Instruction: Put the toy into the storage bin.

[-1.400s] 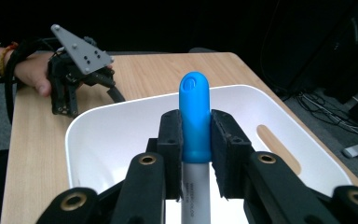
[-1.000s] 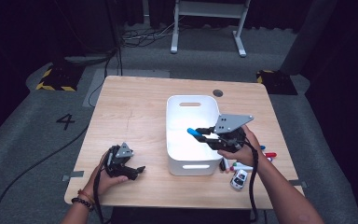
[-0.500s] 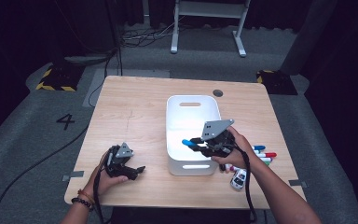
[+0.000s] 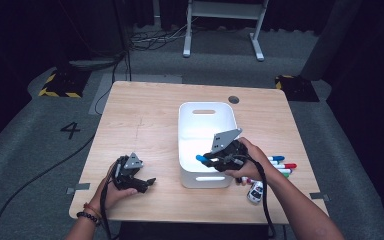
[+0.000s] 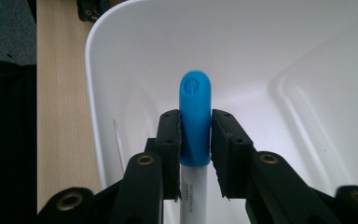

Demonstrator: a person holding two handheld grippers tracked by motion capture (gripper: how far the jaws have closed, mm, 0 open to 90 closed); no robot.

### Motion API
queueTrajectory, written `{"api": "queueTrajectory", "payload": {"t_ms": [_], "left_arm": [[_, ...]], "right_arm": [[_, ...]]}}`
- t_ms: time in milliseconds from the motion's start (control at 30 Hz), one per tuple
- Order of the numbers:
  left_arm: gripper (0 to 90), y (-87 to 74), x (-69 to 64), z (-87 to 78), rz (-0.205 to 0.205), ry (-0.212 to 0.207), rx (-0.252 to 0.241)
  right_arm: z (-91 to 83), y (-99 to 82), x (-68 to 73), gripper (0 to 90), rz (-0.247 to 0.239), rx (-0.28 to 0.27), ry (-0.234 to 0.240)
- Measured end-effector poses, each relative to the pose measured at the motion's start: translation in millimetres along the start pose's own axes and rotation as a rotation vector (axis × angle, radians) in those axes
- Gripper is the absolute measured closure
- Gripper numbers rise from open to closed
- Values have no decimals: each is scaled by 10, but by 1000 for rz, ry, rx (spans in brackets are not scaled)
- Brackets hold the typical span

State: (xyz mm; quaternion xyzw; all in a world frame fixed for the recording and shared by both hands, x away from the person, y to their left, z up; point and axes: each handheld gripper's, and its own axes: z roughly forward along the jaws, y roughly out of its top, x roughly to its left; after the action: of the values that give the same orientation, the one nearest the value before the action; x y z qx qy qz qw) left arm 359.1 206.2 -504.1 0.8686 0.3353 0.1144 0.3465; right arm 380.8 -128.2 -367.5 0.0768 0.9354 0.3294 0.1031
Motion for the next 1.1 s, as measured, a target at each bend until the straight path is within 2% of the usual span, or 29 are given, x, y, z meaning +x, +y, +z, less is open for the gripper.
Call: {"api": "queueTrajectory", "payload": {"t_ms": [200,300,467,667,867,967,1100], "left_arm": [[147,0,-1,0,-1,0,0],[147,0,0,0,0,0,0],[148,-1,-2,0,-1,1,-1],[148,0,-1,0,0,1,0],[147,0,0,0,0,0,0],[148,0,-1,0,0,0,0],[147,0,0,0,0,0,0]], "right_arm": [[-36,-16,-14,670,16,-33,-19],[-115,-40,-33,652,38,-67,-42],[-359,-151,-71,617,76,-155,-98],[-658,-364,-113,598,111,-217,-160],[-859,-636,-147,595,145,-232,-223],[-900,-791,-185,593,181,-223,-248],[-927,-1009,-237,591,200,-203,-292]]}}
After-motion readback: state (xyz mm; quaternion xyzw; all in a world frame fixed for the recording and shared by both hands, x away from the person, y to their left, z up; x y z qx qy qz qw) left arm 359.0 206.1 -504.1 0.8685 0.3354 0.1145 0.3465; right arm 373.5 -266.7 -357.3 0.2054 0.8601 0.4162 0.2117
